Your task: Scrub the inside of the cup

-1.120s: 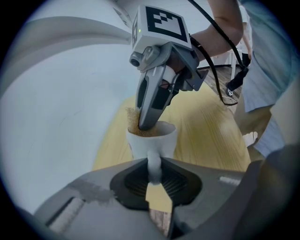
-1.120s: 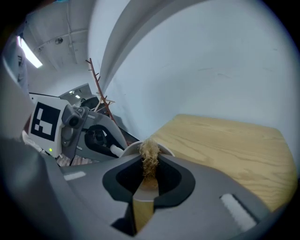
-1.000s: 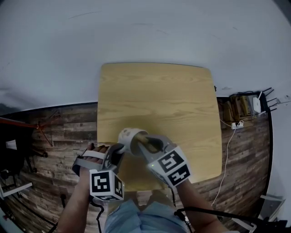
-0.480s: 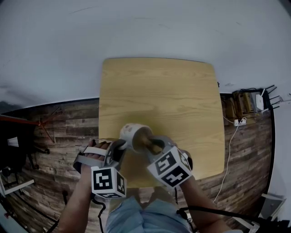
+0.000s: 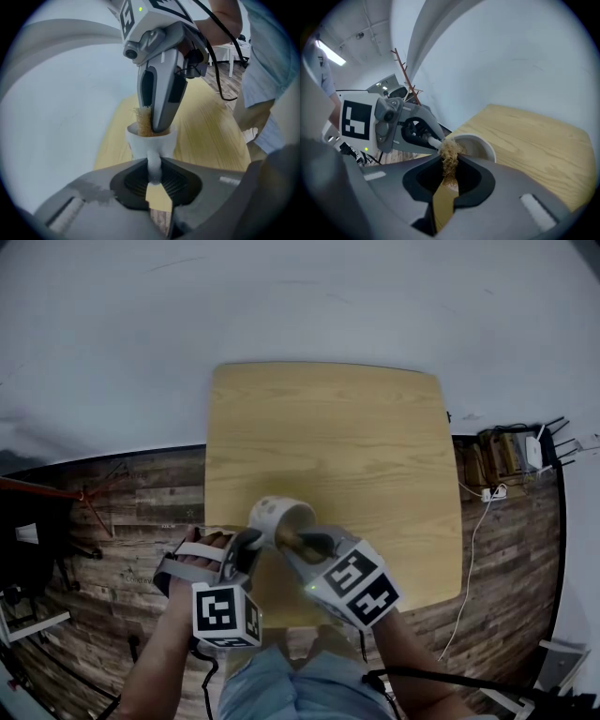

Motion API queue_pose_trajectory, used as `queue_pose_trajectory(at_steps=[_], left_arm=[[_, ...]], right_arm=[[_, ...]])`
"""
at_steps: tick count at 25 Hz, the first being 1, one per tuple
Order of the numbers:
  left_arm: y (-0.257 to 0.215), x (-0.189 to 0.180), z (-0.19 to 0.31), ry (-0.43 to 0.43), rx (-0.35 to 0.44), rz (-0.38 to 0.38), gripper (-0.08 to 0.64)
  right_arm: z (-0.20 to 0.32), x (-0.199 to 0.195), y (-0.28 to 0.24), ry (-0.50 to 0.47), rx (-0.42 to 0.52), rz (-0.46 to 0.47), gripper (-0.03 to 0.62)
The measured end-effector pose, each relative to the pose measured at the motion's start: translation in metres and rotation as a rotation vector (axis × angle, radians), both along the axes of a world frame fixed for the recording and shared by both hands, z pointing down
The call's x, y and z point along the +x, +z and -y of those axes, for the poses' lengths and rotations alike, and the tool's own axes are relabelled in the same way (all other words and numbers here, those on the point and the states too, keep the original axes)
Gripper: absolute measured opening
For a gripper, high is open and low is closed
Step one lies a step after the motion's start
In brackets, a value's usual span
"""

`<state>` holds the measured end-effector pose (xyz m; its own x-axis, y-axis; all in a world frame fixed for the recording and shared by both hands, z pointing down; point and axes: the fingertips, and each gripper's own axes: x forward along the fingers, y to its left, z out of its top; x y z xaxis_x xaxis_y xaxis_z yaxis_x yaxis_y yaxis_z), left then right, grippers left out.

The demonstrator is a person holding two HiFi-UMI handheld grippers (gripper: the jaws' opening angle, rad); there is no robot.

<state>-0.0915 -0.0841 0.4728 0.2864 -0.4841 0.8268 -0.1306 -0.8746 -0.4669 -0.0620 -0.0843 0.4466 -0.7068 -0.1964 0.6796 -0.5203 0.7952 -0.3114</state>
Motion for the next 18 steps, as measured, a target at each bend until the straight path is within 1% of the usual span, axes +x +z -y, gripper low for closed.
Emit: queue_pose_trajectory(at_steps=[4, 8, 14, 18], left_arm=[[0.001, 0.0, -0.001, 0.012, 0.001, 0.003, 0.067], [0.001, 0.0, -0.002, 0.017, -0.001, 0.003, 0.067], [-0.001, 0.001, -0.001, 0.022, -0.003, 0.004, 0.067], [0.0, 0.001, -0.001, 0.03, 0.006, 0.01, 0.067]], right_arm=[[0.009, 0.0, -0.004, 0.051, 0.031, 0.028, 0.055], [0.017, 0.003, -0.007, 0.083, 0.064, 0.033, 0.056], [0.029, 0.014, -0.007, 0.093, 0.156, -0.018, 0.055], [0.033, 0.021, -0.003, 0.095, 0.2, -0.051, 0.057]])
